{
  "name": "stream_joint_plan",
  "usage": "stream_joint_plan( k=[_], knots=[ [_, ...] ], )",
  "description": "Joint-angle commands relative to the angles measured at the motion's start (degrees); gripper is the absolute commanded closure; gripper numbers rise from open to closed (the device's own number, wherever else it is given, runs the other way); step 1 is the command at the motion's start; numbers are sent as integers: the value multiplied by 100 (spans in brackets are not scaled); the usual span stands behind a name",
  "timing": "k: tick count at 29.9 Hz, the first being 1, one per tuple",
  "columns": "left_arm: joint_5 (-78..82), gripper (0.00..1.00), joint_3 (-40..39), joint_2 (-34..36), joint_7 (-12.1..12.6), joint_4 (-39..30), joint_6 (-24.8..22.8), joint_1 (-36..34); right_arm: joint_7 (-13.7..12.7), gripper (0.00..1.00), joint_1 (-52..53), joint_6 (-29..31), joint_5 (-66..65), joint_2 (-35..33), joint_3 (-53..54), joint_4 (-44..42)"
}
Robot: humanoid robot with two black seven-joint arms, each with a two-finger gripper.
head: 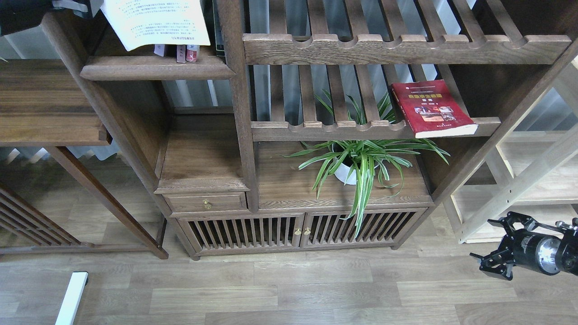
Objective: Organize books on shelf
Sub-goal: 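Insert the book upright beside the standing books with the left gripper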
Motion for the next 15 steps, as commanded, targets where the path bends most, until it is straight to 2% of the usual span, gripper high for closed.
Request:
stream_joint_plan(
  k=[1,8,15],
  knots=[
    [-23,100,-1,137,57,-87,17,-87,0,0,-1,0,0,1,0,3],
    [-383,100,-1,708,128,-570,-79,-271,0,0,26,0,0,18,0,3],
    [-717,100,-1,1332,233,-887,-430,-412,0,0,35,0,0,62,0,3]
  ],
)
